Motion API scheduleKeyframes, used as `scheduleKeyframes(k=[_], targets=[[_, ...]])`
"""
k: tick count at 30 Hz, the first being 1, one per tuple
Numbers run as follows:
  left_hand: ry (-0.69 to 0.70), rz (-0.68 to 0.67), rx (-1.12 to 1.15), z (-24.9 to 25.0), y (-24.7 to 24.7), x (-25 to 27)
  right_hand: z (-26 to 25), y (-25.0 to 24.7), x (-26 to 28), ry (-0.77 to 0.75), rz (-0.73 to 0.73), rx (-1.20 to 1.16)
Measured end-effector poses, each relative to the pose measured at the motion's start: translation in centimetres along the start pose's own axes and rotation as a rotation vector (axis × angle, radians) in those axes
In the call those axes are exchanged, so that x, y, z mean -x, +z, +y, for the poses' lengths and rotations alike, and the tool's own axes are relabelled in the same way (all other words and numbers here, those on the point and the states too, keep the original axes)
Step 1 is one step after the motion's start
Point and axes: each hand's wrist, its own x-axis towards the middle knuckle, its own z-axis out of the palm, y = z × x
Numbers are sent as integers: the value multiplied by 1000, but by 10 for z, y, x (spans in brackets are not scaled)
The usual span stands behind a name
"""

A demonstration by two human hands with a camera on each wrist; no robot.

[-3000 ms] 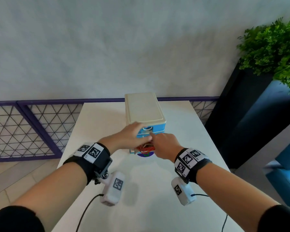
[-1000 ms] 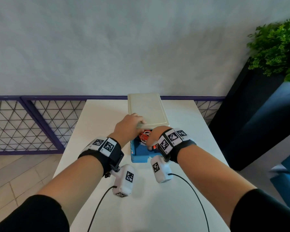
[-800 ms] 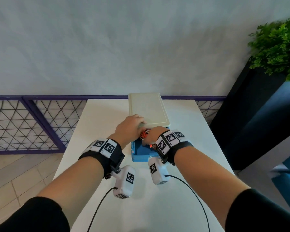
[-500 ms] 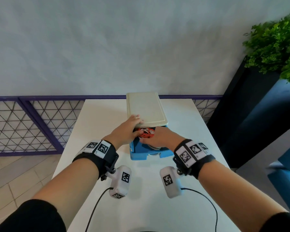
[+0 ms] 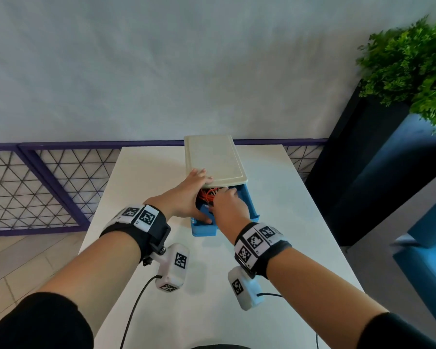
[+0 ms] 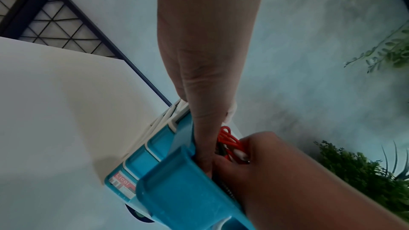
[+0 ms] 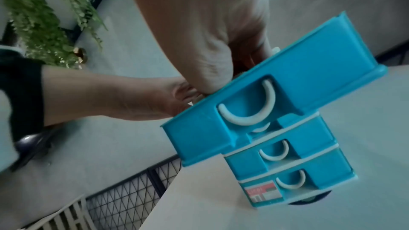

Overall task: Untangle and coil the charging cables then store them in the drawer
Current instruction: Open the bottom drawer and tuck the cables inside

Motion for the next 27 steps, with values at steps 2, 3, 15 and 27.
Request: scheduleKeyframes(k=[2,3,15,27], targets=[[-5,0,-23,2,-3,1,-3,0,-4,-27,3,-13],[-6,-5,-33,3,-4,1,-3,-3,-5,-19,-21,-41],[-21,-92,-51,-4,-6,-3,27,-1,12,-599,156,48],[-46,-126,-132,4,-8,-2,4,-6,-16,-621,-82,86]])
